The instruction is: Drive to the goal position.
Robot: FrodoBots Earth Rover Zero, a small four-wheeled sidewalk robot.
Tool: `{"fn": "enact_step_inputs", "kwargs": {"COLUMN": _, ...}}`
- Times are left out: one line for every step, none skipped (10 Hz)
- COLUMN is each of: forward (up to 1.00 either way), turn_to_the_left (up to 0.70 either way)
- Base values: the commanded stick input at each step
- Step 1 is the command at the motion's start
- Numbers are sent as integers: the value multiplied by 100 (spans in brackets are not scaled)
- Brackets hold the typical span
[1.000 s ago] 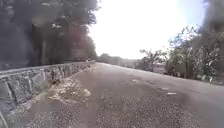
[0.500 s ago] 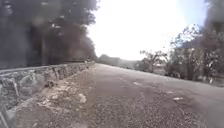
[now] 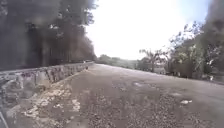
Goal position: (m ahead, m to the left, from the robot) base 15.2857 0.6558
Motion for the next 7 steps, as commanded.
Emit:
{"fn": "enact_step_inputs", "kwargs": {"forward": 50, "turn_to_the_left": 0}}
{"fn": "enact_step_inputs", "kwargs": {"forward": 50, "turn_to_the_left": 0}}
{"fn": "enact_step_inputs", "kwargs": {"forward": 50, "turn_to_the_left": 0}}
{"fn": "enact_step_inputs", "kwargs": {"forward": 50, "turn_to_the_left": 0}}
{"fn": "enact_step_inputs", "kwargs": {"forward": 50, "turn_to_the_left": 0}}
{"fn": "enact_step_inputs", "kwargs": {"forward": 50, "turn_to_the_left": 0}}
{"fn": "enact_step_inputs", "kwargs": {"forward": 50, "turn_to_the_left": 0}}
